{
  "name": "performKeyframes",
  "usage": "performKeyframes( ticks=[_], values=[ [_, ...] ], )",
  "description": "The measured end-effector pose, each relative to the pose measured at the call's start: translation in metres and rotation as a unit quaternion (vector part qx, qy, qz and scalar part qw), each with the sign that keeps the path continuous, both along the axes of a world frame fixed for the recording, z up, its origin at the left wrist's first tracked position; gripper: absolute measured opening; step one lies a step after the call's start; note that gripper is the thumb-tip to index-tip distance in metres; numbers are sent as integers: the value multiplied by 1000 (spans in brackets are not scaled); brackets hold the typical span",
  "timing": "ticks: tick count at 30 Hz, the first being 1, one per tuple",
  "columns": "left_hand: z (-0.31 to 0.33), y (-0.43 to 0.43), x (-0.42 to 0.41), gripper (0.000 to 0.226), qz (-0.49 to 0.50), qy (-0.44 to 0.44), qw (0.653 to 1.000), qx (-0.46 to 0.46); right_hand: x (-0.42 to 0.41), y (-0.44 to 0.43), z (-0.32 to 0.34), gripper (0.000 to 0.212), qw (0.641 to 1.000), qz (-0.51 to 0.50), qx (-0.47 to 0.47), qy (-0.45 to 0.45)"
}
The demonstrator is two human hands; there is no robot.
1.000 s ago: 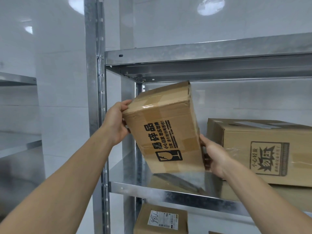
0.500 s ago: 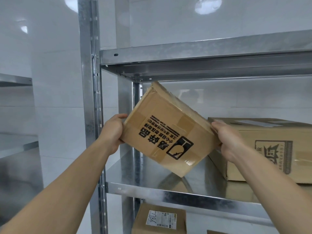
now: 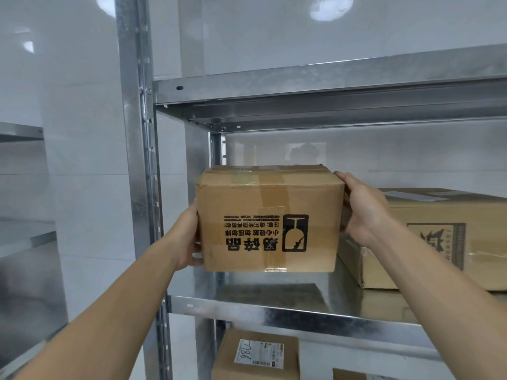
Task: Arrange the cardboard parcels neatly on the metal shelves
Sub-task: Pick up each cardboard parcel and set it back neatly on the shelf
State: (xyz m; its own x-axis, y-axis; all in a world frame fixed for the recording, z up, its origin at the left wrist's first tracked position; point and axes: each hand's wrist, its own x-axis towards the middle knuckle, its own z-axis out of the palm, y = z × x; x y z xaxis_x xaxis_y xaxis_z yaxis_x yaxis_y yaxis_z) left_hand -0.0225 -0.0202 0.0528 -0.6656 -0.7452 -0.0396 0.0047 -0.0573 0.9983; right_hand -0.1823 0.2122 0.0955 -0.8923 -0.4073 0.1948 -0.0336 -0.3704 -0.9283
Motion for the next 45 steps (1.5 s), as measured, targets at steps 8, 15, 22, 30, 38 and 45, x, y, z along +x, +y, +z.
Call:
performKeyframes(
  ticks=[8,15,22,30,38,45],
  values=[
    [5,-3,0,27,31,80,996,17,-10,-3,-4,28,999,-23,28,17],
    [-2,-11,3,74,-43,74,991,100,-20,-1,-7,26,996,1,69,61],
    [-12,-17,1,29,-30,125,985,119,-12,1,6,34,975,-21,199,100],
    [-23,-20,-4,27,-32,172,972,158,-13,-4,13,112,972,7,210,108],
    [-32,-17,-8,28,-10,97,985,142,-19,-14,18,19,999,-20,37,26],
    [-30,4,-19,34,-18,2,1000,18,-6,-24,16,36,994,103,46,14]
  ],
)
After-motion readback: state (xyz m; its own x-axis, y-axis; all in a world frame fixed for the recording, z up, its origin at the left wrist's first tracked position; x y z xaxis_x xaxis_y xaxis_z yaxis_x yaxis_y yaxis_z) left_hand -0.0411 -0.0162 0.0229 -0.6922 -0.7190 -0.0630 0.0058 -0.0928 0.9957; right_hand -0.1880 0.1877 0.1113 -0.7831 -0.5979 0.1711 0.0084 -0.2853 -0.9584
